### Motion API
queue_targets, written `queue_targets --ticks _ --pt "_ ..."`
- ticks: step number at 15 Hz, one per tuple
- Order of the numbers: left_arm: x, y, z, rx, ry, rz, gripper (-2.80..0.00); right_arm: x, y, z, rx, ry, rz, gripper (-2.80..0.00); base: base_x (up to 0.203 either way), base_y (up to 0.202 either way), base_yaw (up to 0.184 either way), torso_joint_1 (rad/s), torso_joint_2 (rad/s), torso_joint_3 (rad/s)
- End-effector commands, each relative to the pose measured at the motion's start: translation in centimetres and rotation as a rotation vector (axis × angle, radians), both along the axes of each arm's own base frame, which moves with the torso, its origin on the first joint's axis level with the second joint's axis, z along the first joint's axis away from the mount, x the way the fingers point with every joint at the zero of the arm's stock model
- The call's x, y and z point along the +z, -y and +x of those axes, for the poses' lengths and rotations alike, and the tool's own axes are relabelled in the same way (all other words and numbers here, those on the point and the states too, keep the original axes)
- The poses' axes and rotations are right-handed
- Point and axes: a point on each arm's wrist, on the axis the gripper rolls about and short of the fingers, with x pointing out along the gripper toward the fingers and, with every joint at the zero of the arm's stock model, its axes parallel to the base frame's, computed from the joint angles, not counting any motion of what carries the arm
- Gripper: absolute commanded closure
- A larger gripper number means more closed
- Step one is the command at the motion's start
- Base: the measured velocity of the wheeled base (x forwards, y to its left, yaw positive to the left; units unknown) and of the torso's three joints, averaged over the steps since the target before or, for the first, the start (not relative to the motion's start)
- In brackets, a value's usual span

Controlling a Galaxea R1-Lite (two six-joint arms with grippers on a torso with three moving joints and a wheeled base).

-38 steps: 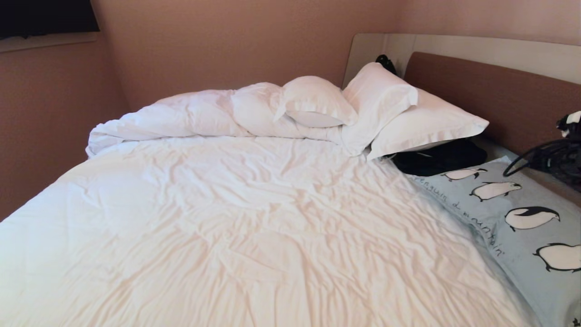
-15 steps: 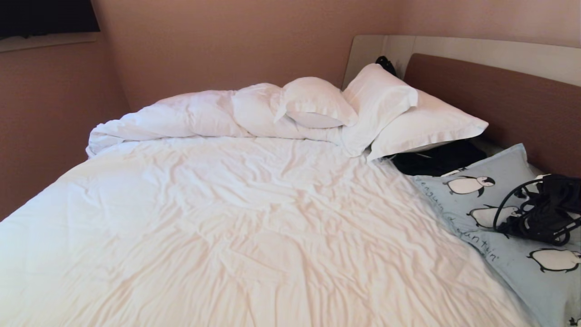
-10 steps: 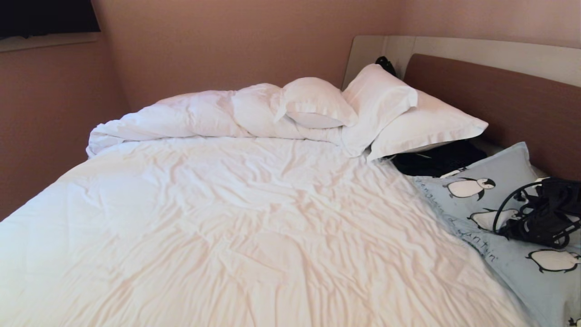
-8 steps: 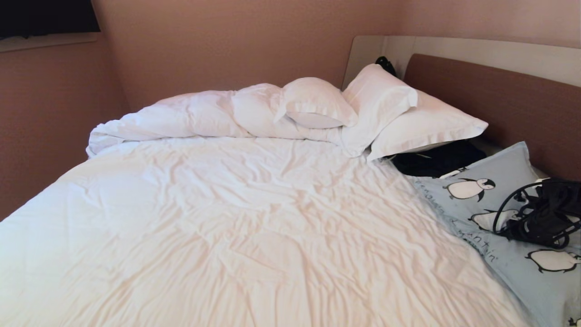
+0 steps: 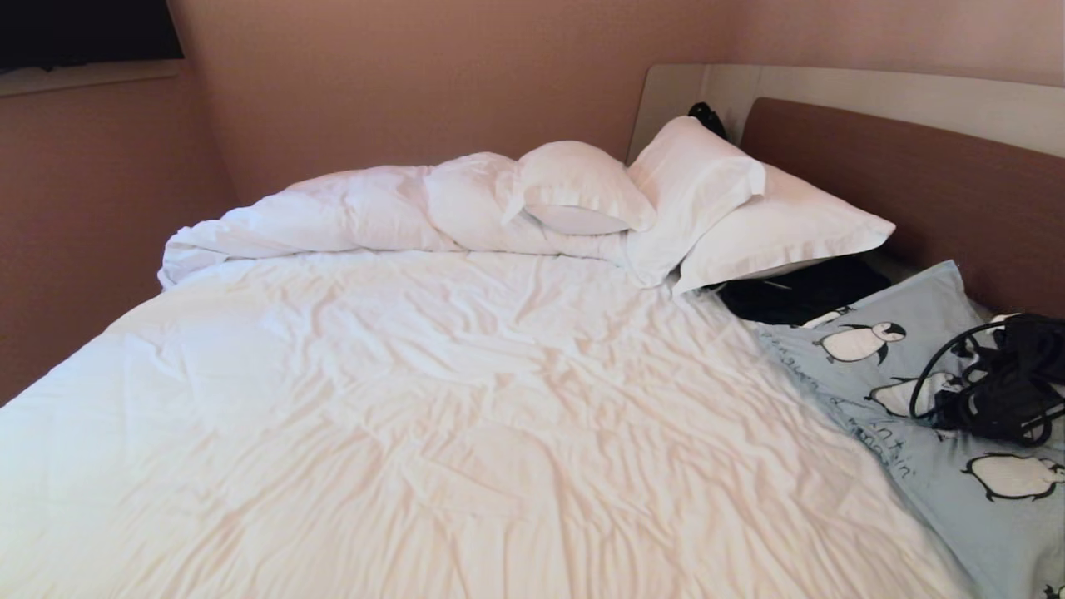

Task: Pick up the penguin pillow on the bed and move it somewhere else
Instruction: Pick up the pillow

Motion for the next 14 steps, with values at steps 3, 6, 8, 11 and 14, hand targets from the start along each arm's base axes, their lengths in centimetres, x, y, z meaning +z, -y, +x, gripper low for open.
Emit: queue_targets --ticks 3,6,8,11,14 --pt "-0.1 0.0 0.0 0.001 -0.002 -0.001 0.00 4.8 -0.8 -0.8 0.020 0.136 0.082 0.00 0.000 0.000 0.000 0.000 0.00 0.000" --pt "-0.1 0.0 0.0 -0.001 -0.002 -0.001 0.00 6.1 -1.2 -1.3 0.051 0.160 0.129 0.00 0.000 0.000 0.000 0.000 0.00 0.000" --pt "-0.1 0.0 0.0 -0.001 -0.002 -0.001 0.00 7.4 -1.6 -1.8 0.077 0.184 0.166 0.00 0.000 0.000 0.000 0.000 0.00 0.000" --pt "-0.1 0.0 0.0 -0.001 -0.002 -0.001 0.00 9.6 -2.3 -2.7 0.085 0.219 0.204 0.00 0.000 0.000 0.000 0.000 0.00 0.000" --pt "-0.1 0.0 0.0 -0.001 -0.002 -0.001 0.00 12.1 -3.0 -3.5 0.064 0.275 0.231 0.00 0.000 0.000 0.000 0.000 0.00 0.000"
